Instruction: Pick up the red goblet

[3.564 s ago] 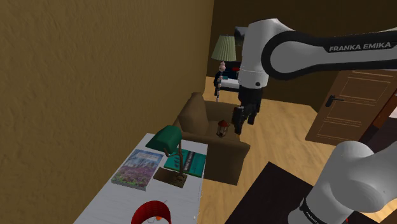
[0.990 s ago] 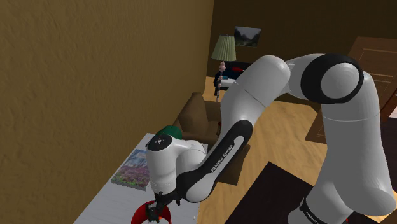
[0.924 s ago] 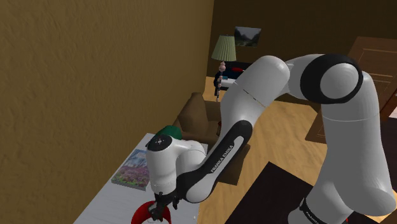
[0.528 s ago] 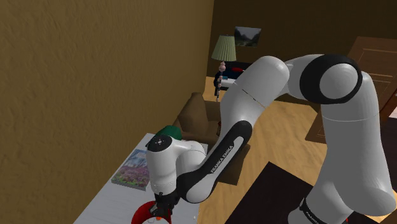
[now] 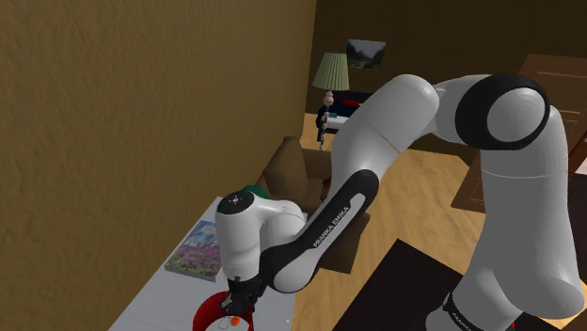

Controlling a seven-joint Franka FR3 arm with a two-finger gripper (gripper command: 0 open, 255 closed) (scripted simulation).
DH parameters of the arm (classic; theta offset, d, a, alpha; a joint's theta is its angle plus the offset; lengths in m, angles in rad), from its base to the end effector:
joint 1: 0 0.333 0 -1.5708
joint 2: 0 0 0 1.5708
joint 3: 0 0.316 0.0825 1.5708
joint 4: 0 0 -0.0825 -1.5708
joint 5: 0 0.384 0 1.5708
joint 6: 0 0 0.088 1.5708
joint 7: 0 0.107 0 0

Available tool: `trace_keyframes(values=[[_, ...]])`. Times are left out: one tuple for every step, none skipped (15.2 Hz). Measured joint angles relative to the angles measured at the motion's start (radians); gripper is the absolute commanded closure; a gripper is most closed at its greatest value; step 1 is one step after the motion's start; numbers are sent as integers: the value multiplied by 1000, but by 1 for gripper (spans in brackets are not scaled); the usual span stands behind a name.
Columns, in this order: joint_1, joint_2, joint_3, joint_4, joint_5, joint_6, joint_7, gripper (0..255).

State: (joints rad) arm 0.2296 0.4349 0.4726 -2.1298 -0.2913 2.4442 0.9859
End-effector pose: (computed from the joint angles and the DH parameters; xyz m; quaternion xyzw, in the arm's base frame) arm 0.4326 0.3666 0.2174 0.9987 -0.0428 -0.0235 0.0154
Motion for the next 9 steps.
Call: trace_keyframes(values=[[-3, -10, 5, -1, 7, -8, -4, 255], [-8, -22, 10, -3, 15, -17, -9, 255], [-11, -33, 16, -4, 23, -26, -14, 255], [-15, -43, 20, -1, 30, -37, -19, 255], [-19, -57, 27, -6, 40, -46, -23, 255], [-22, -68, 31, -5, 48, -56, -29, 255], [-25, -79, 36, -2, 56, -68, -34, 255], [-30, -89, 40, -3, 63, -76, -40, 255], [-31, -99, 45, 0, 71, -87, -43, 255]])
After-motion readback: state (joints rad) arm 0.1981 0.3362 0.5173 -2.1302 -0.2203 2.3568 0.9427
